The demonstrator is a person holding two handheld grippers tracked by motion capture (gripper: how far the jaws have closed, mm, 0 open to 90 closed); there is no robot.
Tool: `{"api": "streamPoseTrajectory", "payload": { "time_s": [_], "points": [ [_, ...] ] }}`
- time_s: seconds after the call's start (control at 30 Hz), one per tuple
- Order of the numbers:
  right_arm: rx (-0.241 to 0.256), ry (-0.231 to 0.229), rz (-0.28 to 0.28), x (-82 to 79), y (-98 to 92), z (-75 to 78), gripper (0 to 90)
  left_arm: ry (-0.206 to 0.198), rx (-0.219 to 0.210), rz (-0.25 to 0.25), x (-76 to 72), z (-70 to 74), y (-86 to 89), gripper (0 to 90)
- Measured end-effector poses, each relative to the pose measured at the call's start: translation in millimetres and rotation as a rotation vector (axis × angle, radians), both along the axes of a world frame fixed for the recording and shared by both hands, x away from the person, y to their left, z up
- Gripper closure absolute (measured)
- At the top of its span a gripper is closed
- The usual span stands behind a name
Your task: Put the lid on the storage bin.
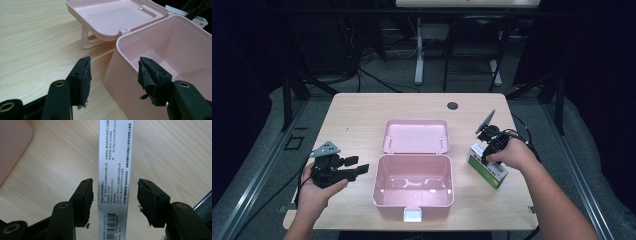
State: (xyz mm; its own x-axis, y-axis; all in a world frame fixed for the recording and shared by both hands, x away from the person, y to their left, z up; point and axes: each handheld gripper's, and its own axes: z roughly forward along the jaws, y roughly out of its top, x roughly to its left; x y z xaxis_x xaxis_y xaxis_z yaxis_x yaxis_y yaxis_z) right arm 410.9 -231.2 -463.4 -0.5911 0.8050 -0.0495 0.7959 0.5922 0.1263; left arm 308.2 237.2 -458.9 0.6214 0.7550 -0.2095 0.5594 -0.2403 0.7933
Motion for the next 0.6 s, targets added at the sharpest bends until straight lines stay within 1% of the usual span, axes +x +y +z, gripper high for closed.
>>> {"api": "streamPoseTrajectory", "payload": {
  "time_s": [0.13,0.37,0.43,0.47,0.53,0.6],
  "points": [
    [-0.001,0.011,0.007,1.1,0.5,-2.8,47.4,0.000,0.000,0.000,0.2,0.0,0.1,43.9],
    [0.005,0.033,-0.007,3.7,0.2,-8.9,49.4,0.003,0.004,-0.005,0.7,-0.2,1.0,44.0],
    [0.008,0.030,-0.019,4.2,0.0,-10.4,50.8,0.000,0.000,-0.002,0.7,-0.5,0.8,43.9],
    [0.002,0.031,-0.010,5.0,-0.5,-10.1,51.2,-0.001,0.000,-0.002,0.8,-0.7,0.8,44.0],
    [0.003,0.040,-0.013,5.7,-0.6,-10.5,51.8,0.004,-0.002,0.000,0.7,-0.5,1.0,44.0],
    [0.007,0.039,-0.015,6.1,-0.3,-12.5,52.7,0.008,0.001,0.001,0.5,-0.2,1.3,44.0]
  ]
}}
